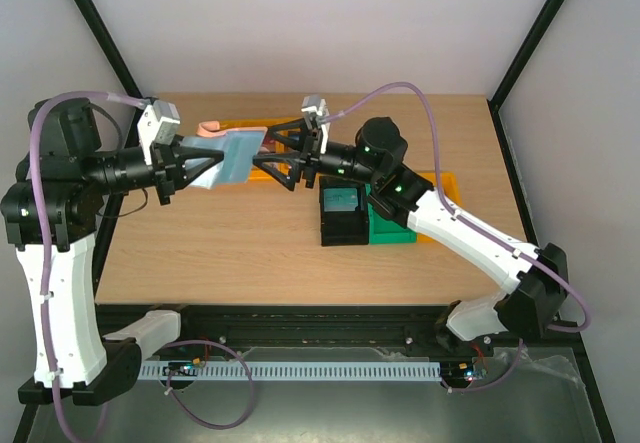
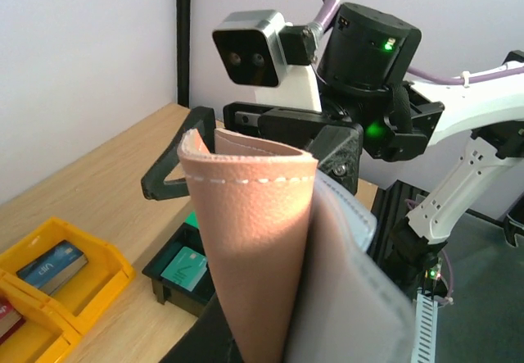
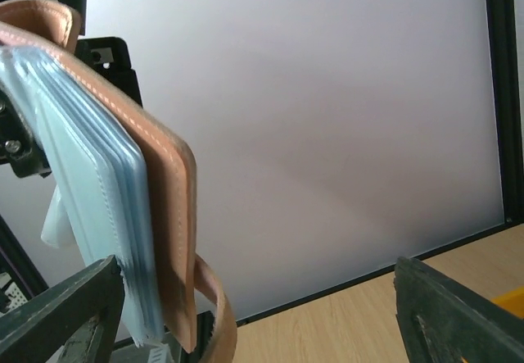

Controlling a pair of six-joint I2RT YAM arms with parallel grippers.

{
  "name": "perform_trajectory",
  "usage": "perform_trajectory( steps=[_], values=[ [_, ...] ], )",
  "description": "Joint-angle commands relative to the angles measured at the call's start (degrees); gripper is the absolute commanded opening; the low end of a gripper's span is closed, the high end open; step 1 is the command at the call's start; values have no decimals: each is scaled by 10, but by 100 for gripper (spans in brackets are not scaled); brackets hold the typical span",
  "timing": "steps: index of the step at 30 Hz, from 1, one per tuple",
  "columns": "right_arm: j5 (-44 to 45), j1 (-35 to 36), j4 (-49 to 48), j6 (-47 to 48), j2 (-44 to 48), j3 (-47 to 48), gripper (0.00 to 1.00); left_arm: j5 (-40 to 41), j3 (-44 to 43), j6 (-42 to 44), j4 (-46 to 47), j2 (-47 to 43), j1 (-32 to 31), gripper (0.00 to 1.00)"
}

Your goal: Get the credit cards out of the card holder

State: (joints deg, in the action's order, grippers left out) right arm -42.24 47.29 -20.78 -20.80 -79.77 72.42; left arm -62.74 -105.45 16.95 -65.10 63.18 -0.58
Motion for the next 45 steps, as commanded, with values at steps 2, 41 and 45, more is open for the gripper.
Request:
perform_trajectory(
  steps=[2,41,45],
  values=[
    [-1,14,20,24,-22,51,88,-18,-8,31,-23,-3,1,2],
    [70,45,96,-32,-26,64,2,104,185,-25,88,-56,2,82],
    [57,48,94,-38,-35,82,2,127,230,-53,137,-50,-8,81]
  ],
)
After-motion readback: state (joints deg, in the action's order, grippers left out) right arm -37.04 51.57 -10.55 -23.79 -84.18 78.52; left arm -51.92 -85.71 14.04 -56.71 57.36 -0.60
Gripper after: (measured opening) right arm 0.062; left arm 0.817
